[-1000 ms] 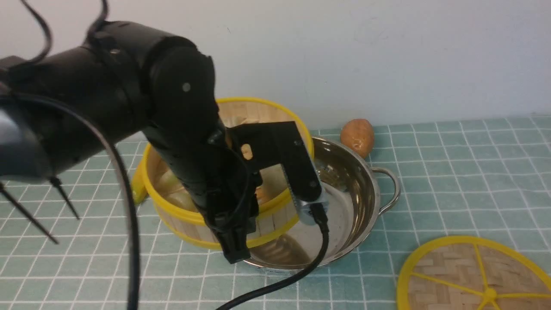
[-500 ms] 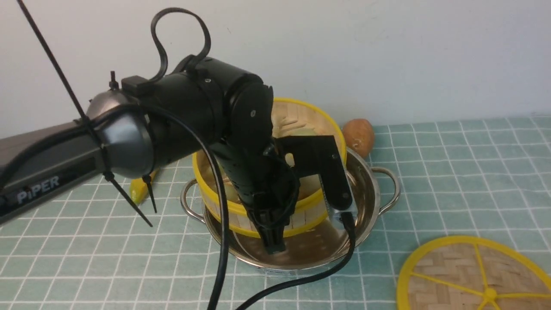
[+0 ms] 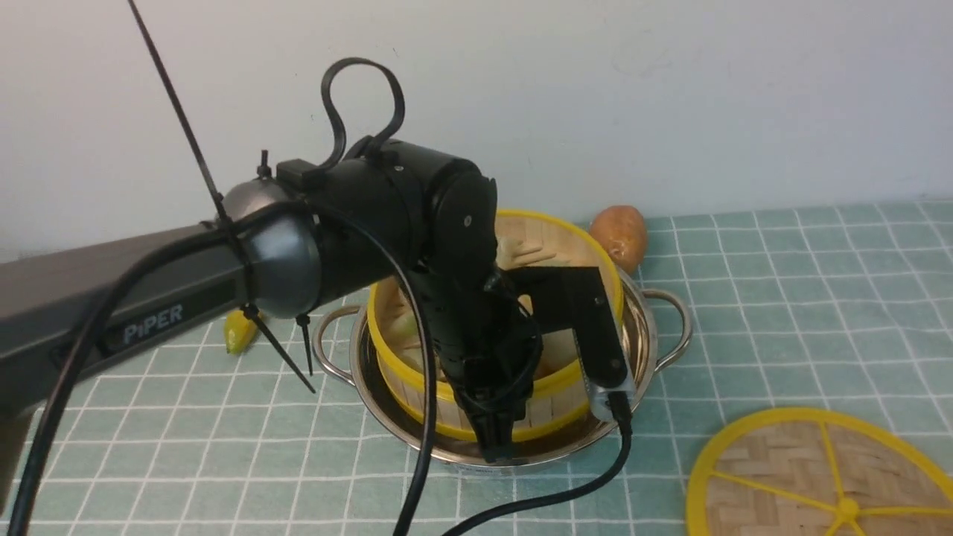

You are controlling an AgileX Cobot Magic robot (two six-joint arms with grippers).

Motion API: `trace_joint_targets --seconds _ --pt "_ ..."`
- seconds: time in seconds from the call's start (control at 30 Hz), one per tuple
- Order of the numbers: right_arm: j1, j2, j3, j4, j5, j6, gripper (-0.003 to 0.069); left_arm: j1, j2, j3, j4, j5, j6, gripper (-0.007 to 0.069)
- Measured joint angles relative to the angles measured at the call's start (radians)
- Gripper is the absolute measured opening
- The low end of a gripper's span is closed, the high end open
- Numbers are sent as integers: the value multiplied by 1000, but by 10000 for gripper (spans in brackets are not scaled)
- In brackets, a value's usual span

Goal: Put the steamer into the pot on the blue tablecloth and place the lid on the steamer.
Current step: 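Place the bamboo steamer basket with dumplings into the steel pot with the left gripper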

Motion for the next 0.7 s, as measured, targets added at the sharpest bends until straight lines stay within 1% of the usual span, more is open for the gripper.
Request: trace_joint_targets --seconds 0.7 --pt "0 0 0 0 0 0 242 0 66 0 -19 -50 5 50"
